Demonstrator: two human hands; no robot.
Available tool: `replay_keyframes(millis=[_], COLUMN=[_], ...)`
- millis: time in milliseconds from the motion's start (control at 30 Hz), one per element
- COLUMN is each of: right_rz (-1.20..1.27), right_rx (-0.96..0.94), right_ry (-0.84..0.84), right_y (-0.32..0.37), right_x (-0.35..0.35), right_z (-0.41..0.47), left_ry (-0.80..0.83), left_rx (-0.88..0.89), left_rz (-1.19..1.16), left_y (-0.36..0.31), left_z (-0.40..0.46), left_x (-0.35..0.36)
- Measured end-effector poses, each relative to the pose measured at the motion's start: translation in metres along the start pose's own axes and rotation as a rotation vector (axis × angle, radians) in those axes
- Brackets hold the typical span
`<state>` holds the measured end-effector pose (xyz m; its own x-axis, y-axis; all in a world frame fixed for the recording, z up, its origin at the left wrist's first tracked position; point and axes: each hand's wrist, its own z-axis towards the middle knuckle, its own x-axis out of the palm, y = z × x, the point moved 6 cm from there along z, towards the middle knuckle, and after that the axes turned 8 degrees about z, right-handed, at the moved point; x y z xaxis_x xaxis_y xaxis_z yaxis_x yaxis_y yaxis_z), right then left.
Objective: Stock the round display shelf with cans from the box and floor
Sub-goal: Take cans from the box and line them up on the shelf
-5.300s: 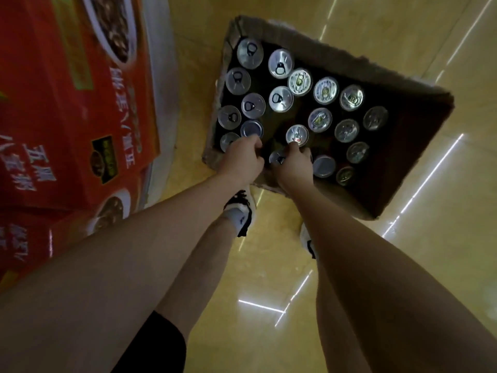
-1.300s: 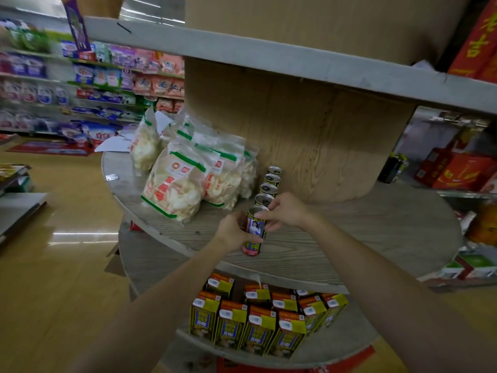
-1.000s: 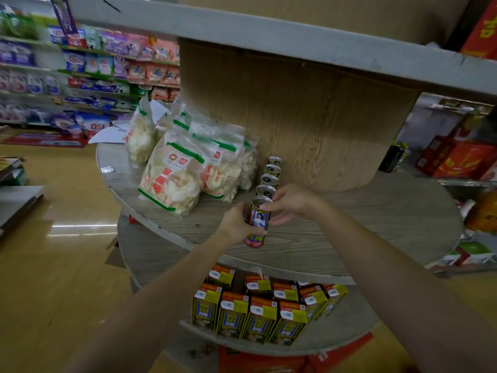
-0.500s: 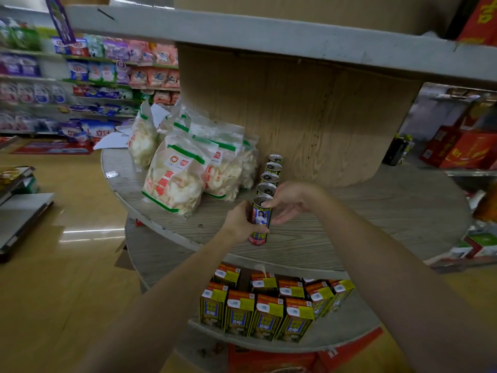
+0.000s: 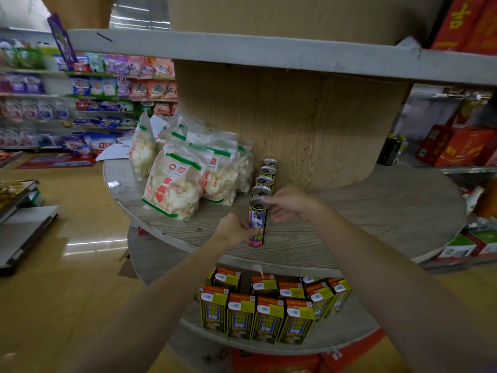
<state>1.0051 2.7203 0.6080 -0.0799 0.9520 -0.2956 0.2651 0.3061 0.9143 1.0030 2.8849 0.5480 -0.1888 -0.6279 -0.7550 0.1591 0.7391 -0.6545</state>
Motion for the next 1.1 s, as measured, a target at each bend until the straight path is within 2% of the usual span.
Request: replay_keyframes(millis=[133, 367, 600, 833, 933, 1100], right_rz=[0.024, -0.093, -0.055, 0.019, 0.057, 0.109], right_rx=[-0.030, 0.008, 0.063, 0.181, 0.262, 0.376], right_ry=[-0.120, -0.169, -0.307, -0.444, -0.458, -0.450], right_y=[-0.019, -0.065, -0.141, -0.234, -0.282, -0.369], right_x=[-0.024, -0.085, -0.181, -0.281, -0.317, -0.371], right_z=[-0.002, -0.032, -0.096, -0.173, -0.206, -0.255], left_ry=[0.188, 0.354, 0.504, 0.713, 0.779, 0.801], left_rx=[0.016, 0.146, 0.243, 0.307, 0.308, 0.350], left_rz=[-0.198, -0.257, -0.171, -0.034, 0.060, 0.183], left_y=[-0.018, -0.083, -0.172, -0.248, -0.271, -0.300], left_z=[-0.013, -0.021, -0.027, -0.059, -0.074, -0.097], left_x=[0.020, 0.078, 0.176, 0.307, 0.363, 0.452])
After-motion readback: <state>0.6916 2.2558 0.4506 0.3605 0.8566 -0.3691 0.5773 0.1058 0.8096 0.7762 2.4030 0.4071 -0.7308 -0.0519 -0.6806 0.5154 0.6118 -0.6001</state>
